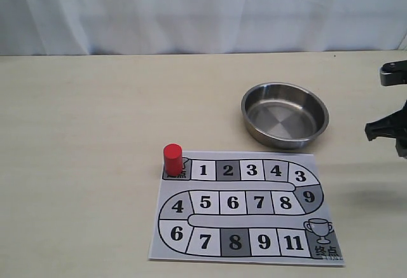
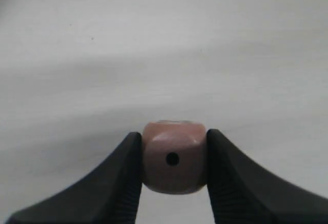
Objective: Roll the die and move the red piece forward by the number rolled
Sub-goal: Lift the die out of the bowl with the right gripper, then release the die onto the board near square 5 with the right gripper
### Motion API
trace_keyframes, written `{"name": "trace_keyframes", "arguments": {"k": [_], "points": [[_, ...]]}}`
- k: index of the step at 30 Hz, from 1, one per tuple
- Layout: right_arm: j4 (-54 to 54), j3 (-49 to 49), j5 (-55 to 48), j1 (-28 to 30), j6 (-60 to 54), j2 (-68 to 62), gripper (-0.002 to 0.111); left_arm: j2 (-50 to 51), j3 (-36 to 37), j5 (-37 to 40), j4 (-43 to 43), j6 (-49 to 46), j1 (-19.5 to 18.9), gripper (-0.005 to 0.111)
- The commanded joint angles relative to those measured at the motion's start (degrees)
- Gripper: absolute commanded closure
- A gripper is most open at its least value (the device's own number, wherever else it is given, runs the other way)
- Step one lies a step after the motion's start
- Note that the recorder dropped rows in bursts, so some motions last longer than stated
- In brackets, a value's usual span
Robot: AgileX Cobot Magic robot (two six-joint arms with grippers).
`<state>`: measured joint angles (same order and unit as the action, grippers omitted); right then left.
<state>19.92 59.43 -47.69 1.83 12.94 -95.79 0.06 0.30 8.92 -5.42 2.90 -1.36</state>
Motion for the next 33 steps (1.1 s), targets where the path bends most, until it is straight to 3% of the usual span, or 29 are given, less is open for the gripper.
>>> {"name": "trace_keyframes", "arguments": {"k": [1,3,6,8,11,23,27,33], "points": [[-20.74,-0.18,2.64,0.07,-20.62,0.17,0.098,-0.06,-0.3,-0.76,0.05,0.12,0.01,0.107],[-33.6,-0.18,3.16,0.07,-30.51,-0.44,0.087,-0.06,-0.3,-0.76,0.05,0.12,0.01,0.107],[-48.49,-0.18,1.47,0.07,-42.45,-1.92,0.058,-0.06,-0.3,-0.76,0.05,0.12,0.01,0.107],[-50.37,-0.18,0.23,0.07,-44.86,-2.81,0.035,-0.06,-0.3,-0.76,0.05,0.12,0.01,0.107],[-46.38,-0.18,0.08,0.07,-44.33,-3.35,0.022,-0.06,-0.3,-0.76,0.05,0.12,0.01,0.107],[-35.32,-0.18,5.99,0.07,-32.64,-3.35,0.025,-0.06,-0.3,-0.66,0.05,0.12,0.01,0.107],[-34.86,-0.18,5.84,0.07,-32.64,-3.35,0.043,-0.06,-0.3,-0.66,0.05,0.12,0.01,0.107],[-34.86,-0.18,2.26,0.07,-32.64,-3.35,0.083,-0.06,-0.3,-0.66,0.05,0.12,0.01,0.107]]}}
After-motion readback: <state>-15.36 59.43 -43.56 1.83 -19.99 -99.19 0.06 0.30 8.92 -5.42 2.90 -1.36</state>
